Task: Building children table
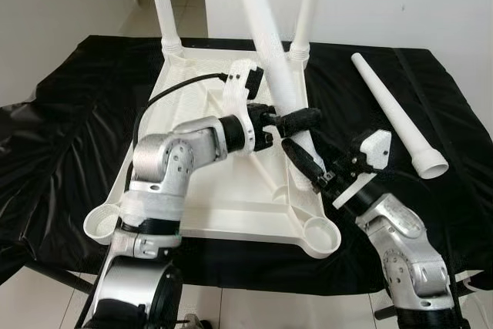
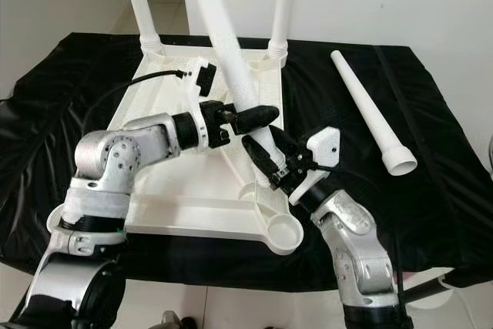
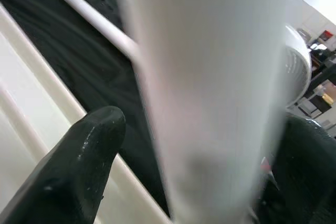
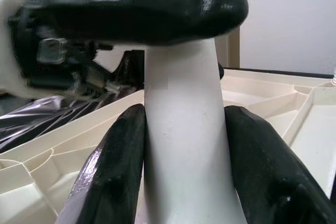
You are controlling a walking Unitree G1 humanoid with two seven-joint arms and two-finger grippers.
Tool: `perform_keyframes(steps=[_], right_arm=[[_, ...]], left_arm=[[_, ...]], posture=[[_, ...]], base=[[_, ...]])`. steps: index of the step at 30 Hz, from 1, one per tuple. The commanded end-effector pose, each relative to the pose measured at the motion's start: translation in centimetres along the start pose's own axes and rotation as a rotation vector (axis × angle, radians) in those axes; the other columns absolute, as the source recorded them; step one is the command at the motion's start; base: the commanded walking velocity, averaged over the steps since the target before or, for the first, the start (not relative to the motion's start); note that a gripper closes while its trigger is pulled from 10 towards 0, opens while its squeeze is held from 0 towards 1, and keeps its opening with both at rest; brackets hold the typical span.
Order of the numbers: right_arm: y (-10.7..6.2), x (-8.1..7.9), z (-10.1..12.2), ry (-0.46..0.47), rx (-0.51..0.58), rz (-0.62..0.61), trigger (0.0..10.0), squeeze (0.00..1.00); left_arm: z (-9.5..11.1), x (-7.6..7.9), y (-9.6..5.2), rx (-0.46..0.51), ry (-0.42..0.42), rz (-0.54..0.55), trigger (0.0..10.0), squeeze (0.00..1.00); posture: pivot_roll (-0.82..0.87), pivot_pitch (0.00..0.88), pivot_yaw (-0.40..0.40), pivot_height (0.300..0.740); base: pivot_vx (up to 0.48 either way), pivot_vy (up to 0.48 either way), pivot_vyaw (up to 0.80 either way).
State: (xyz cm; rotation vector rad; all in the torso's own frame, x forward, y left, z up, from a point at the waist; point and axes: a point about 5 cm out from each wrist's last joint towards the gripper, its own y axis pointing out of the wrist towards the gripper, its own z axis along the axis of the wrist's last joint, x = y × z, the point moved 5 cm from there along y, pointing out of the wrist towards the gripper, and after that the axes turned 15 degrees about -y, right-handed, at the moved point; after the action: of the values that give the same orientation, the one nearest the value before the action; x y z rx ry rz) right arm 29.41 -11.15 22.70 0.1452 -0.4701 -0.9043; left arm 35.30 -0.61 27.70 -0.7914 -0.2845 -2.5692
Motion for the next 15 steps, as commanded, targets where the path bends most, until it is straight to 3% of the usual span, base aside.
perform_keyframes(steps=[1,13,14,15], right_arm=[[-0.1,-1.0,0.4,0.001,0.007,0.027,10.0,0.00],[-1.8,-2.2,-0.5,0.011,-0.052,0.001,10.0,0.00],[-2.1,-2.4,-0.6,0.016,-0.063,-0.009,10.0,0.00],[-2.1,-2.4,-0.6,0.016,-0.063,-0.009,10.0,0.00]], left_arm=[[0.3,-0.2,-0.1,0.000,-0.007,-0.005,10.0,0.00],[2.0,0.0,-0.3,0.021,0.023,-0.021,10.0,0.00],[2.0,0.2,-0.4,0.018,0.021,-0.029,7.6,0.00],[2.0,0.2,-0.4,0.018,0.021,-0.029,7.6,0.00]], posture=[[-0.06,0.115,0.067,0.740],[-0.07,0.107,0.069,0.740],[-0.07,0.106,0.069,0.740],[-0.07,0.106,0.069,0.740]], base=[[0.000,0.000,0.00],[0.000,0.000,0.00],[0.000,0.000,0.00],[0.000,0.000,0.00]])
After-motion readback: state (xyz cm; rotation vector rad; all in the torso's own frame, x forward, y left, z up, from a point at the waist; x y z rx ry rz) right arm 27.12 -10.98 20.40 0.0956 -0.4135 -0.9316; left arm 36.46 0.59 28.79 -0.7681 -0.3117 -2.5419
